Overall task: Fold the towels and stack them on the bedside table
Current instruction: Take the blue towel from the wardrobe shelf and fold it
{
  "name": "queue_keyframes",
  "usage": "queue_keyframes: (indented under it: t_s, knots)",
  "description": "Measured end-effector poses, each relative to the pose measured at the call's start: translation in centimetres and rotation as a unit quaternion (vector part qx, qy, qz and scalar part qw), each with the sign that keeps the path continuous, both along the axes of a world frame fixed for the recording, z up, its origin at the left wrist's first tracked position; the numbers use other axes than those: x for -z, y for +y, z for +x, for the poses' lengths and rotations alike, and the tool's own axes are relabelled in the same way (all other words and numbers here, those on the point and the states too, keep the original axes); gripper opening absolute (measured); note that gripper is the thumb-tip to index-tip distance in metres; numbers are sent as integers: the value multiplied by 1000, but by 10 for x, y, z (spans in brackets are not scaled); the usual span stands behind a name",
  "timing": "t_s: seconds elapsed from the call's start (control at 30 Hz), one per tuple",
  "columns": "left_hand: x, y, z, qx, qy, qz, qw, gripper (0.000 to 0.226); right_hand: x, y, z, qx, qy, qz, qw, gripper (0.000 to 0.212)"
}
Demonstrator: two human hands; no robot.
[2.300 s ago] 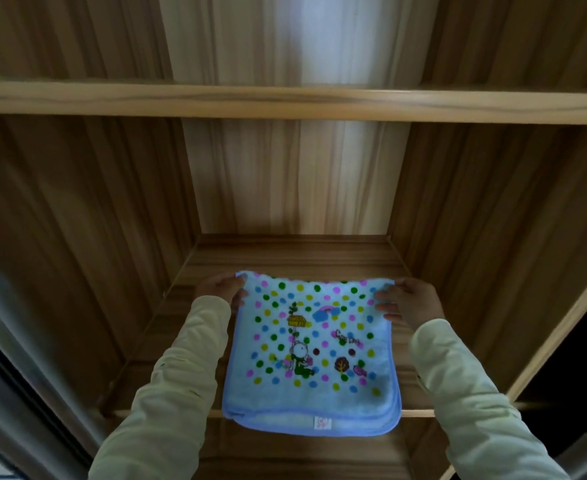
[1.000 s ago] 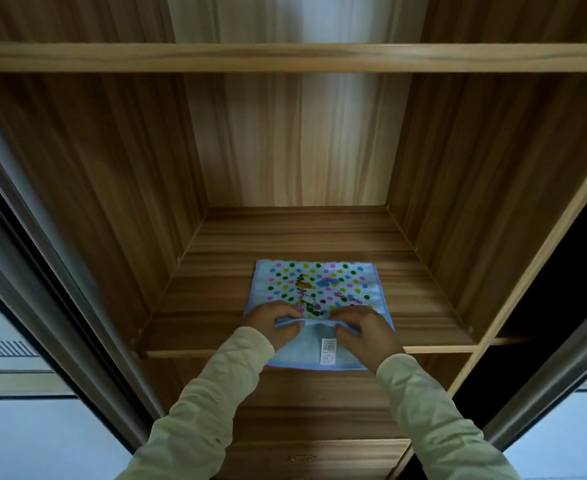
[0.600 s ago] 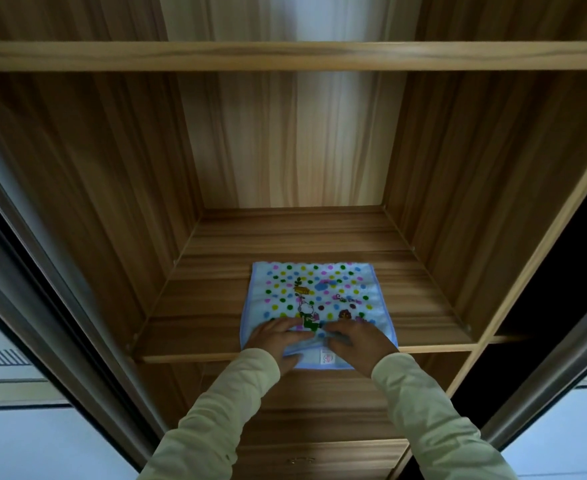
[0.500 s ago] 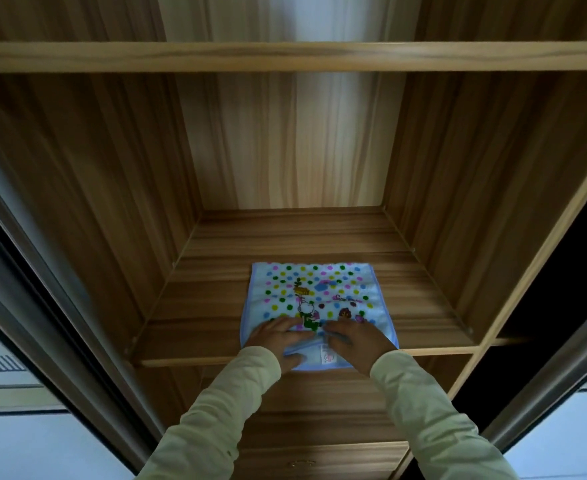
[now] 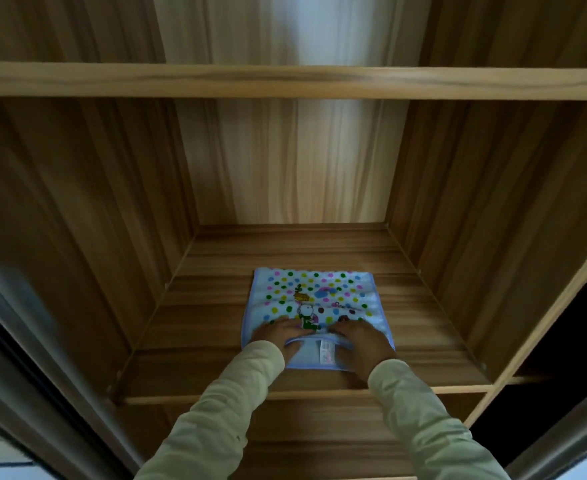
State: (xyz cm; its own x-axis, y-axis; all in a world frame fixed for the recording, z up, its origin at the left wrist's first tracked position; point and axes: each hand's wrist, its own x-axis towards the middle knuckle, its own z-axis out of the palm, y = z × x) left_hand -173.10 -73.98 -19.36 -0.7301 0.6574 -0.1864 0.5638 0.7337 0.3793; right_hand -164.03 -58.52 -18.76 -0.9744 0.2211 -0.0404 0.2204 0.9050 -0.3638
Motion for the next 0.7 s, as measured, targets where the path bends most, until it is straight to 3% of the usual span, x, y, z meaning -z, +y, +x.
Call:
queue_keyframes:
  t_s: [0.13,0.3,0.43,0.57,0.7]
  knots:
    - [-5,-7,-4,-89,-39,149,984,33,-9,9,4,61,24,67,996,40]
    - [-21,-22,-2,-124,-45,259,957,29,-22,22,19,133,147,27,980,37]
    - [-11,-36,1,-137,-70,147,977,26,-10,25,31,135,101,-4,986,38]
    - [1,-45,5,-110,-41,54,992,29,2,21,42,131,17,2,991,36]
    - [-1,-48,12,-100,27,46,994,40,0,19,48,151,44,-13,987,35]
